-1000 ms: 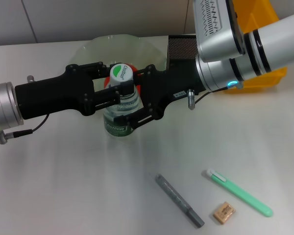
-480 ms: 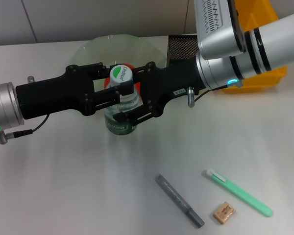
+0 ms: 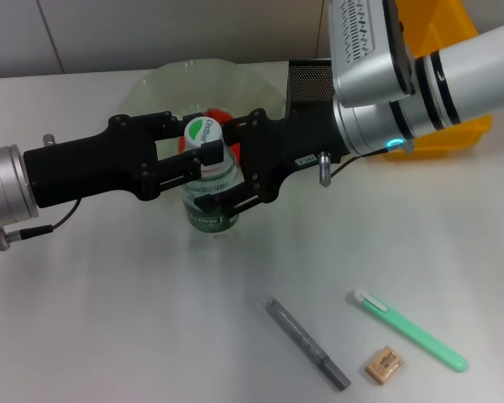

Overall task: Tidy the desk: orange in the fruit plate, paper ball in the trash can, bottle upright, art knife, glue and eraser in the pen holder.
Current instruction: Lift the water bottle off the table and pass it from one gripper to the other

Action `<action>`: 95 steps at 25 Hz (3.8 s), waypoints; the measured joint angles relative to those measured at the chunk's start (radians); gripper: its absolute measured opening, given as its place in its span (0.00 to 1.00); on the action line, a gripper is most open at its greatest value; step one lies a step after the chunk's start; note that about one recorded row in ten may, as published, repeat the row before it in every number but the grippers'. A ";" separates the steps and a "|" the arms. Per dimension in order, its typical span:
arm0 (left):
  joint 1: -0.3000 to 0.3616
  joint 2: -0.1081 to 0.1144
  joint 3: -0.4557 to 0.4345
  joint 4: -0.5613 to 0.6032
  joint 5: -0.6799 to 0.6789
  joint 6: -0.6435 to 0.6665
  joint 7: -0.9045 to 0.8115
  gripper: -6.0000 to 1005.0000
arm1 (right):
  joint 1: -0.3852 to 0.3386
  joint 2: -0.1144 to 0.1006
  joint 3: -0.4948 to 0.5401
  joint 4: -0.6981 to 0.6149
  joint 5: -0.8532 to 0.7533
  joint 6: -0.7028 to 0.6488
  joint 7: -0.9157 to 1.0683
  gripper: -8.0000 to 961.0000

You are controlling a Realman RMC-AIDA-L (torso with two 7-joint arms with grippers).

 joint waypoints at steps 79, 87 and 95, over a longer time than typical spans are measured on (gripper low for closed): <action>0.036 -0.009 0.014 -0.049 -0.052 -0.053 0.186 0.49 | 0.000 0.002 -0.025 0.004 0.038 0.002 -0.014 0.82; 0.034 -0.008 0.021 -0.049 -0.053 -0.053 0.172 0.48 | -0.006 0.003 -0.020 0.004 0.046 0.008 -0.024 0.82; 0.030 -0.007 0.022 -0.049 -0.050 -0.065 0.154 0.48 | -0.028 0.003 -0.026 -0.009 0.079 0.027 -0.025 0.81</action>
